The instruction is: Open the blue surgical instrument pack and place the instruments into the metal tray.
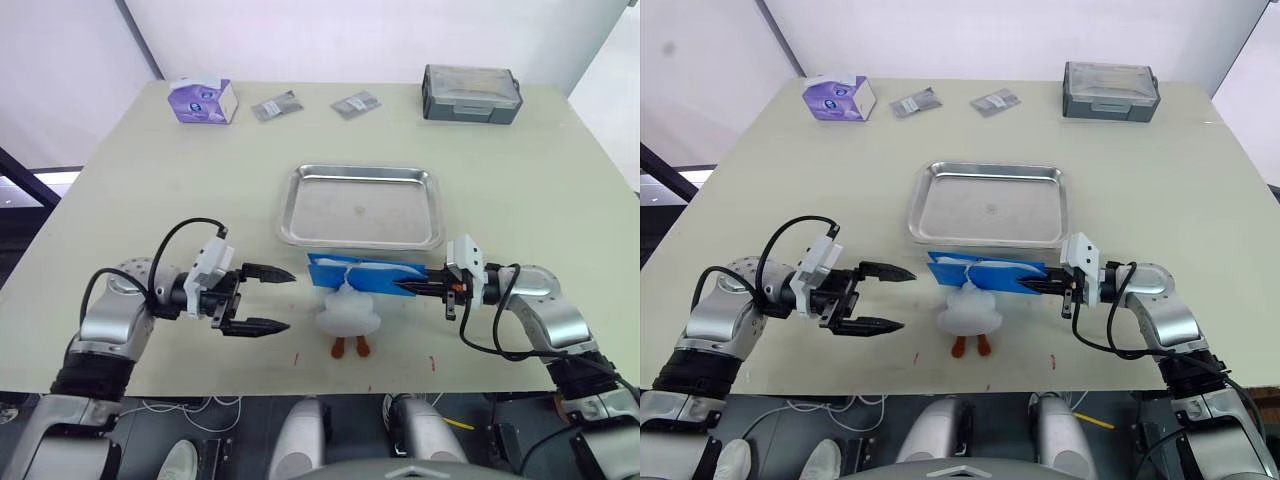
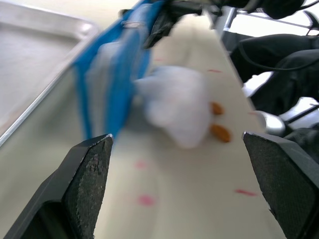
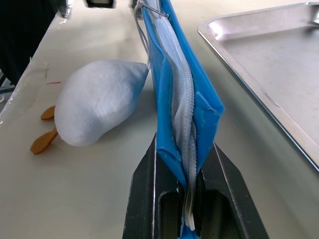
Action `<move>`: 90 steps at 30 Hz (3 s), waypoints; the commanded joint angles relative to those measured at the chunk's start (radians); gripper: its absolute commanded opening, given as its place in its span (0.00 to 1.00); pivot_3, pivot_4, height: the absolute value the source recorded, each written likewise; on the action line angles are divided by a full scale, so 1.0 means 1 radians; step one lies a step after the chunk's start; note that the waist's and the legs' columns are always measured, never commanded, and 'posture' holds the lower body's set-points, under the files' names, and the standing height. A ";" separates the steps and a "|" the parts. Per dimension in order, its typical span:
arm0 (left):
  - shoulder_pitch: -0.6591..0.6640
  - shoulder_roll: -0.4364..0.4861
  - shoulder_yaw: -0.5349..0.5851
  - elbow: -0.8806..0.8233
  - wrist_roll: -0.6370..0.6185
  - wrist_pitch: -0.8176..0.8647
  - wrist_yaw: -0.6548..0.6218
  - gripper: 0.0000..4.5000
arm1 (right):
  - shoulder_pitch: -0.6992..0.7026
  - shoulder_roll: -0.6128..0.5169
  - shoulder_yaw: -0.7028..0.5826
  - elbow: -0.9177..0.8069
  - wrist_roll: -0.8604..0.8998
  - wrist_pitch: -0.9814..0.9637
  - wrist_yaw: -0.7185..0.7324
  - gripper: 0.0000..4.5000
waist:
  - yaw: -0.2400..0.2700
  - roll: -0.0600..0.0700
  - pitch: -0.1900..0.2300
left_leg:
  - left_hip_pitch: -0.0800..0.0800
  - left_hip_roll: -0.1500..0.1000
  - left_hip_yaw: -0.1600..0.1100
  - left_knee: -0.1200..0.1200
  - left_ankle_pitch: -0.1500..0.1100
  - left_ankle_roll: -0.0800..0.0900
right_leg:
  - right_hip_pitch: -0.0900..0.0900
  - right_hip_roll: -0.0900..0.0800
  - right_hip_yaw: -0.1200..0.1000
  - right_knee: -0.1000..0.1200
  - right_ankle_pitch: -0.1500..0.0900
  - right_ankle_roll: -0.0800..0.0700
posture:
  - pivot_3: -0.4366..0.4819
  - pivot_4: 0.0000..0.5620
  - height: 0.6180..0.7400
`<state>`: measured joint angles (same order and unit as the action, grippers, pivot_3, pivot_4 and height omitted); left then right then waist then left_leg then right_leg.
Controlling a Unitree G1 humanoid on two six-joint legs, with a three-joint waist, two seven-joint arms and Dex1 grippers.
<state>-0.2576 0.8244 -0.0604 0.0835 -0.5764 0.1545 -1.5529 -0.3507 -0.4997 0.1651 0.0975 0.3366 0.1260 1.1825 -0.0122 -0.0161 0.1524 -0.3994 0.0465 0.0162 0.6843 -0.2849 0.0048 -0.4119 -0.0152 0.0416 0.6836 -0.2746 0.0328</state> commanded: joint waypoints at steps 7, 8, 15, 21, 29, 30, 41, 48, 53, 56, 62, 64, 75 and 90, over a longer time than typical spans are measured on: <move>0.039 -0.091 -0.066 -0.111 0.118 0.025 0.151 0.99 | -0.029 0.013 -0.015 0.004 -0.001 -0.018 0.008 0.00 | -0.001 0.000 0.000 | 0.000 0.000 0.000 0.000 0.000 0.000 | 0.000 0.001 0.000 0.000 0.000 0.000 | 0.48 0.27 0.93; 0.039 -0.108 -0.078 -0.110 0.138 0.021 0.178 0.99 | -0.028 0.014 -0.016 0.003 -0.001 -0.019 0.006 0.00 | -0.001 0.000 0.000 | 0.001 0.000 0.000 0.000 0.000 0.000 | 0.000 0.001 0.000 0.000 0.000 0.000 | 0.48 0.27 0.93; 0.038 -0.221 -0.147 -0.075 0.267 -0.034 0.299 0.99 | -0.011 0.021 -0.018 -0.019 0.000 -0.019 -0.012 0.00 | -0.001 0.000 0.000 | 0.000 0.000 0.000 0.000 0.000 0.000 | 0.000 0.001 0.001 0.000 0.000 0.000 | 0.48 0.27 0.93; 0.048 -0.243 -0.138 -0.073 0.245 -0.030 0.299 0.46 | -0.006 0.015 -0.022 -0.019 0.001 -0.022 -0.015 0.00 | -0.001 0.000 0.000 | 0.001 0.000 0.000 0.000 0.000 0.000 | 0.000 0.001 0.001 0.001 0.000 0.000 | 0.48 0.27 0.93; 0.060 -0.188 -0.041 -0.141 0.100 0.053 0.233 0.01 | -0.002 0.017 -0.021 -0.016 0.001 -0.033 -0.014 0.00 | -0.001 0.000 0.000 | 0.001 0.000 0.000 0.000 0.000 0.000 | 0.000 0.001 0.001 0.001 0.000 0.000 | 0.48 0.27 0.93; 0.064 -0.165 -0.010 -0.164 0.057 0.084 0.216 0.01 | -0.001 0.018 -0.022 -0.016 0.002 -0.035 -0.013 0.00 | -0.003 0.000 0.000 | 0.001 0.000 0.000 0.000 0.000 0.000 | 0.000 0.001 0.001 0.001 0.000 0.000 | 0.48 0.27 0.93; 0.073 0.087 0.181 -0.143 -0.061 0.230 0.086 0.01 | -0.001 0.026 -0.038 -0.013 0.041 -0.055 0.034 0.00 | -0.002 0.000 0.001 | 0.001 0.001 0.000 0.000 0.000 0.000 | 0.000 0.001 0.000 0.000 0.000 0.000 | 0.48 0.27 0.93; 0.063 0.140 0.215 0.009 0.027 0.131 0.062 0.01 | 0.005 0.021 -0.059 -0.082 0.129 0.020 0.064 0.00 | -0.001 0.000 0.001 | 0.001 0.001 0.000 0.000 0.000 0.000 | 0.000 0.001 0.000 0.000 0.000 0.000 | 0.48 0.27 0.93; 0.070 0.143 0.214 0.082 0.065 0.072 0.048 0.01 | 0.011 0.025 -0.090 -0.145 0.205 0.097 0.051 0.00 | -0.001 0.000 0.001 | 0.001 0.001 0.001 -0.001 0.000 0.000 | 0.000 0.001 0.000 0.000 0.000 0.000 | 0.48 0.27 0.93; 0.070 0.136 0.207 0.100 0.073 0.058 0.044 0.01 | 0.016 0.030 -0.105 -0.186 0.251 0.147 0.037 0.00 | -0.001 0.000 0.001 | 0.001 0.001 0.000 -0.001 0.000 0.000 | 0.000 0.001 0.000 0.000 0.000 0.000 | 0.48 0.27 0.93; 0.065 0.121 0.191 0.105 0.081 0.052 0.049 0.01 | 0.010 0.064 -0.144 -0.248 0.343 0.237 -0.022 0.00 | -0.001 0.000 0.001 | 0.000 0.001 0.000 -0.001 0.000 0.000 | 0.000 0.001 0.000 0.000 0.000 0.000 | 0.48 0.27 0.93; 0.063 0.118 0.189 0.106 0.082 0.053 0.048 0.01 | 0.010 0.077 -0.155 -0.264 0.368 0.260 -0.041 0.00 | -0.001 0.000 0.001 | 0.000 0.001 0.000 -0.001 0.000 0.000 | 0.000 0.001 0.000 0.000 0.000 0.000 | 0.48 0.27 0.93; 0.008 0.153 0.170 0.176 0.153 -0.009 0.023 0.01 | -0.003 0.044 -0.063 -0.212 0.202 0.164 -0.023 0.00 | -0.001 0.000 0.001 | 0.000 0.001 0.000 -0.001 0.000 0.000 | 0.000 0.001 0.000 0.000 0.000 0.000 | 0.48 0.27 0.93; -0.132 0.231 0.059 0.361 0.358 -0.178 -0.008 0.22 | -0.089 0.080 0.033 -0.066 0.010 0.013 -0.020 0.00 | -0.001 0.000 0.001 | 0.000 0.001 0.001 -0.001 0.000 0.000 | -0.001 0.001 0.000 0.000 0.000 0.000 | 0.48 0.27 0.93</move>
<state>-0.3796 1.0361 -0.0104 0.4295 -0.2309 -0.0010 -1.5483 -0.4250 -0.4182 0.2153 0.0508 0.3397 0.1661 1.1600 -0.0127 -0.0159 0.1538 -0.3993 0.0472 0.0175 0.6838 -0.2849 0.0049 -0.4128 -0.0143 0.0418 0.6837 -0.2746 0.0326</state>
